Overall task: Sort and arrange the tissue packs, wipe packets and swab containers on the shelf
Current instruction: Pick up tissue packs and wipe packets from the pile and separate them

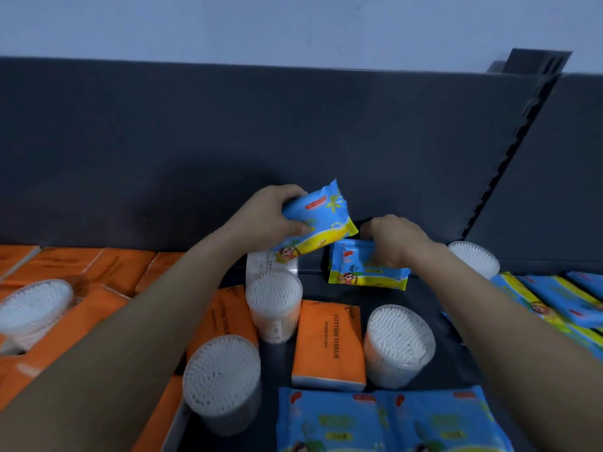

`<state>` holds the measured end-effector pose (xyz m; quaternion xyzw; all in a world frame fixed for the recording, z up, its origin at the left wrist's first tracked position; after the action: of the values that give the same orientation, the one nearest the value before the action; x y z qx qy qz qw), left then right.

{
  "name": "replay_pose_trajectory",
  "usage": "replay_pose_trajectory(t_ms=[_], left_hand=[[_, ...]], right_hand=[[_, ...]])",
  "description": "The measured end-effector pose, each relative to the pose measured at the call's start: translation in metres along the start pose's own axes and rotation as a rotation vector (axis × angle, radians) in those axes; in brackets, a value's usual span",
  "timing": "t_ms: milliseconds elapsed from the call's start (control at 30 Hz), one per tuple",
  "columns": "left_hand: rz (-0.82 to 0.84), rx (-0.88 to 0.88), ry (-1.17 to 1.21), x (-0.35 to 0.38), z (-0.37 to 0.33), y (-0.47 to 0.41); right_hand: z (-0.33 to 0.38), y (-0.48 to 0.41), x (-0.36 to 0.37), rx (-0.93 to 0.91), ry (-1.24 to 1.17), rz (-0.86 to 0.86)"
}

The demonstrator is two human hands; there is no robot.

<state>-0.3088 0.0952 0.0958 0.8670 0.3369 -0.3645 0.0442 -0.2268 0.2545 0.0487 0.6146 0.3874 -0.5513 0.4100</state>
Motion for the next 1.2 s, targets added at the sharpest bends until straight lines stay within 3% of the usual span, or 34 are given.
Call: replay_pose_trajectory(t_ms=[133,333,667,900,1033,1200], left_hand=[[0.064,0.026,-0.129,0.03,-0.014,-0.018],[0.149,-0.027,-0.126,0.063,-0.014,-0.038],[0.315,-0.153,-0.644,0.073,0.041,-0.029],[0.329,-0.204,-0.718,0.056,0.058,-0.028],[0.337,-0.204,-0.646,0.053,0.061,-0.028],[0.219,-0.195,-0.579,0.035,0.063,-0.029]], right_hand=[[-0.029,0.007,-0.004,0.051,-0.025,0.005],[-0.061,0.014,0.002,0.105,-0.059,0.037],[-0.042,0.003,0.003,0.023,-0.152,0.024],[-0.007,-0.002,0.007,-0.024,-0.165,0.016],[0.002,-0.003,0.011,-0.03,-0.117,-0.001],[0.001,-0.003,0.011,0.0,-0.033,-0.035]])
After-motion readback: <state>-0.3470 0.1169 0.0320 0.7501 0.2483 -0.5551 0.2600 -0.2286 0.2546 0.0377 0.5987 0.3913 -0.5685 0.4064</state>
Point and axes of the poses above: each hand's wrist, its own y-axis away from the middle knuckle, its own x-axis out of the palm, z = x × y, the point moved 8 cm from there along -y, towards the middle knuckle, and after that the axes turned 2 degrees about -x, right-handed, at the moved point
